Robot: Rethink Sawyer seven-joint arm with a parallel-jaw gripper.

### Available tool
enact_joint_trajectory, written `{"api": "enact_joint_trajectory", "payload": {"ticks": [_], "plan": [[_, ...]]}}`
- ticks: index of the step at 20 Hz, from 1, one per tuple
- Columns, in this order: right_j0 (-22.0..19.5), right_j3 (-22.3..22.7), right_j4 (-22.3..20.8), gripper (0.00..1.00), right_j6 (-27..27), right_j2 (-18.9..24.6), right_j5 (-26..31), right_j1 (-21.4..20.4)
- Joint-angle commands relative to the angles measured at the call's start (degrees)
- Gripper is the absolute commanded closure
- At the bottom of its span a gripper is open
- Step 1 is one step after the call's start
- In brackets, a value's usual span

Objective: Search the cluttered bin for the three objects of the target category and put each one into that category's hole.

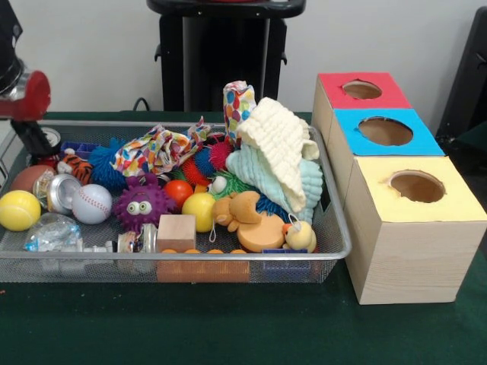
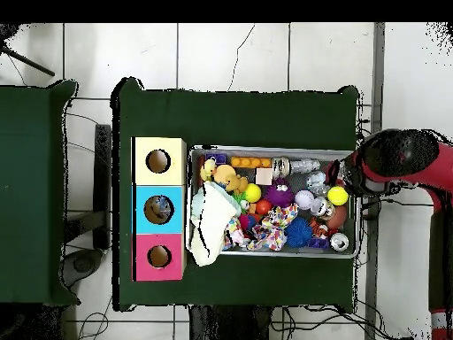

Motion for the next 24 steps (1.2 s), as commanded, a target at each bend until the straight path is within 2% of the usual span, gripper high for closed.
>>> {"api": "enact_joint_trajectory", "payload": {"ticks": [1,4,8,13,16,24], "plan": [[0.2,-4.0,-3.7,1.00,-16.9,1.8,-3.0,6.1],[0.3,-5.1,-4.0,1.00,-18.1,2.1,-3.4,7.0],[1.3,-9.4,-4.8,1.00,-21.0,2.6,-1.4,9.6],[0.9,-11.1,-2.6,1.00,-27.7,4.4,5.7,13.0],[-0.1,-9.9,-1.5,1.00,-29.7,5.4,5.3,13.2],[1.4,-14.9,-2.5,1.00,-30.9,5.4,4.1,15.5]]}}
